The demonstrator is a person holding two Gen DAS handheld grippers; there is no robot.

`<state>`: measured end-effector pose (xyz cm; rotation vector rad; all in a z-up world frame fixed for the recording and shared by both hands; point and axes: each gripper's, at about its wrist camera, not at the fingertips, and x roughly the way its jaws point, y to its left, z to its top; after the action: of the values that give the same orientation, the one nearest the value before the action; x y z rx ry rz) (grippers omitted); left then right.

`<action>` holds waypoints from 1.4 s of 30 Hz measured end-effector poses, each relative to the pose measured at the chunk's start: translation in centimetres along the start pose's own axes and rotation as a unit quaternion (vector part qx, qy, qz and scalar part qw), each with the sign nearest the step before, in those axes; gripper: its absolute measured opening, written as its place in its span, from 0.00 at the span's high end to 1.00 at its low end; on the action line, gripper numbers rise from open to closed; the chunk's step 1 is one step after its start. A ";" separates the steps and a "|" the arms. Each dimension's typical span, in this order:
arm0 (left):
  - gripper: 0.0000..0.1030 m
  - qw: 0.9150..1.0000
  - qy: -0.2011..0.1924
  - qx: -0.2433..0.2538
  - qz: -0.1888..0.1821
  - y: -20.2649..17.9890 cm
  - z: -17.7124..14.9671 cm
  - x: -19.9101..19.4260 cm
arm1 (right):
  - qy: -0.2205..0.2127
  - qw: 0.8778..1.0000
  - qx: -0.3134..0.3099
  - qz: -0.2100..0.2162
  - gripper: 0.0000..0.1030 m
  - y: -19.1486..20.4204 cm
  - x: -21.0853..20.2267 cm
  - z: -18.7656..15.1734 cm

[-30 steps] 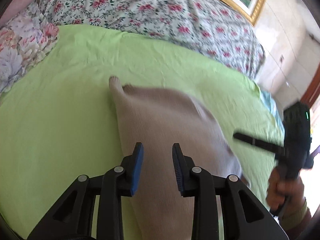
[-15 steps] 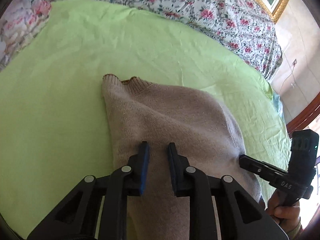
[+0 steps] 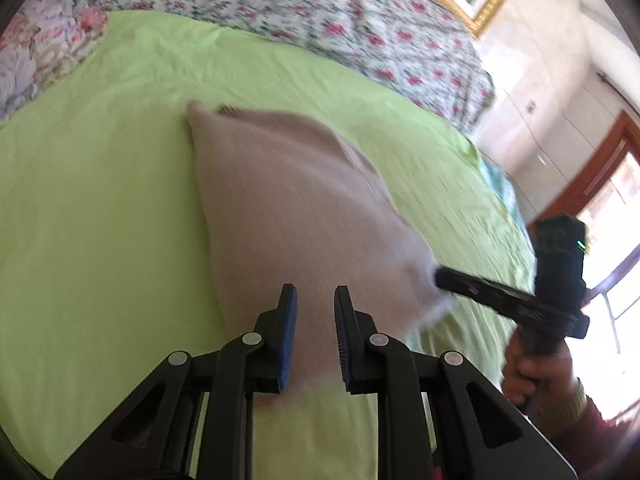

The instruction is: Fold small clothes

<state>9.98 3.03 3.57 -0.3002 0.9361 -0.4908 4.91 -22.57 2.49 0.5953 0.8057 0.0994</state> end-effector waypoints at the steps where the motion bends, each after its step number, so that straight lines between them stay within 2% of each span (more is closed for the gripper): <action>1: 0.82 1.000 0.005 0.008 -0.002 -0.4 -0.9 0.0 | 0.004 1.000 -0.002 -0.012 0.78 -0.1 0.1 -0.5; 4: 0.83 0.999 0.030 0.016 0.029 -0.1 -2.9 1.7 | 0.025 0.998 0.005 -0.055 0.78 -1.5 1.1 -1.9; 6: 0.85 0.999 0.041 0.003 0.029 0.6 -3.7 2.7 | 0.027 0.998 0.016 -0.049 0.78 -2.4 1.6 -2.3; 11: 0.83 0.998 0.030 0.010 0.045 -0.5 -4.1 1.7 | 0.008 0.998 0.020 -0.051 0.78 -1.9 1.0 -2.0; 16: 0.81 0.998 0.022 0.010 0.061 -1.4 -4.7 0.2 | -0.012 0.999 0.019 -0.047 0.69 -1.2 -1.3 -2.6; 22: 0.70 0.995 0.007 0.005 0.097 -1.3 -6.2 -1.9 | -0.035 0.998 0.001 -0.044 0.58 0.8 -3.5 -3.7; 26: 0.54 0.992 -0.007 0.008 0.126 -1.5 -6.9 -2.8 | -0.046 0.998 -0.020 -0.047 0.46 2.0 -4.5 -5.1; 30: 0.44 0.987 -0.013 0.027 0.159 -2.0 -8.2 -3.4 | -0.051 0.996 -0.040 -0.057 0.32 3.0 -5.0 -6.8; 34: 0.37 0.982 -0.009 0.047 0.183 -2.3 -9.7 -3.7 | -0.040 0.996 -0.044 -0.068 0.28 3.2 -5.1 -9.3; 42: 0.24 0.978 0.005 0.057 0.203 -2.1 -11.8 -4.5 | -0.013 0.995 -0.045 -0.090 0.23 3.1 -5.2 -12.6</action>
<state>-2.58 3.16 0.95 0.0003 0.9457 -0.1686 -7.19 -15.74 0.72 0.4361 0.8218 -0.0371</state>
